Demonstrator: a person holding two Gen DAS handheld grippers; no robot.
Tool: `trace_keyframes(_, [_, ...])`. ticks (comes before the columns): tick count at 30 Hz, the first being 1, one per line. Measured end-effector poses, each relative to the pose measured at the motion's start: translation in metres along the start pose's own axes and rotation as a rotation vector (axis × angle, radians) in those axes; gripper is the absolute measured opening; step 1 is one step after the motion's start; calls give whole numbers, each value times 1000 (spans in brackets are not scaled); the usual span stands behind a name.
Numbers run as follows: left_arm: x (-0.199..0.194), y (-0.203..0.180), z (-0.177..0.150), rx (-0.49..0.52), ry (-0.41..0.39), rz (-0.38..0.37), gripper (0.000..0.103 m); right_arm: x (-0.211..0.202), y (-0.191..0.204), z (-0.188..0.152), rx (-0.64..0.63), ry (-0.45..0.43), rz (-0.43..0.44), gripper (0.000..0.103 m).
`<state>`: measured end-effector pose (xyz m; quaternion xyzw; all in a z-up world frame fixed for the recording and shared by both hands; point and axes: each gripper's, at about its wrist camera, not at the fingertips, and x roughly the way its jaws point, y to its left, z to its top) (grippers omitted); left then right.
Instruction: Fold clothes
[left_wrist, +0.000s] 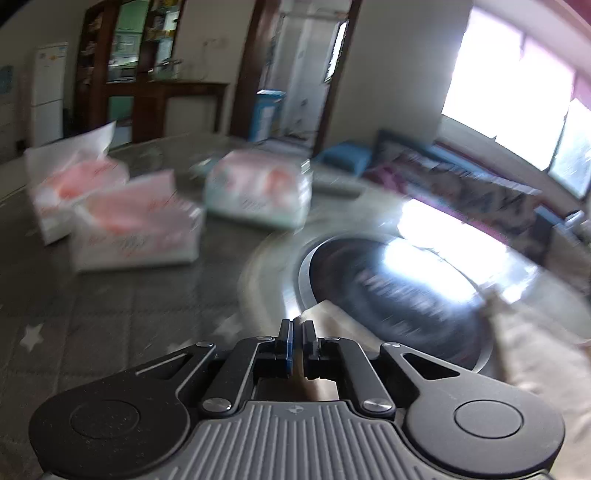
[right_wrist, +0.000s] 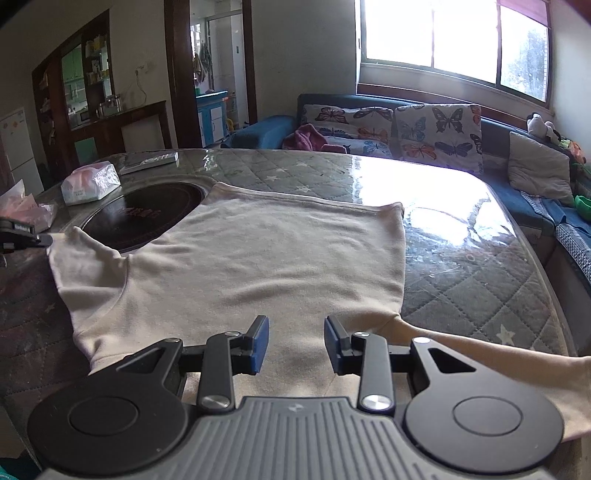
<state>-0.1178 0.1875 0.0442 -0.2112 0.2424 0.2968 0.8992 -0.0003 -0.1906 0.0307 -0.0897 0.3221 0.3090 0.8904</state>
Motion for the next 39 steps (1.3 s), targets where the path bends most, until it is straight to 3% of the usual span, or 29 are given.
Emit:
trace_keyframes(5, [-37,-37,21,28,-78,-213,5,-6,-1,-2,20,-18,-4,33])
trace_keyframes(11, [-72,-109,26,103,-96,-492,5,-16,-9,-6,52,-47,-8,33])
trace_keyframes(24, [-73,-225,-46,283,63,-805,5,-37,-43,-25,165,-82,-54,33])
trace_keyframes(29, [-55,-238,-76,360,154,-824,9,-41,-52,-29,192,-84,-75,33])
trace_keyframes(34, [-53,-234,-92,431,221,-850,24,-42,-52,-28,200,-89,-70,33])
trace_keyframes(39, [-39,-206,-82,433,212,-766,24,-40,-48,-25,195,-95,-52,33])
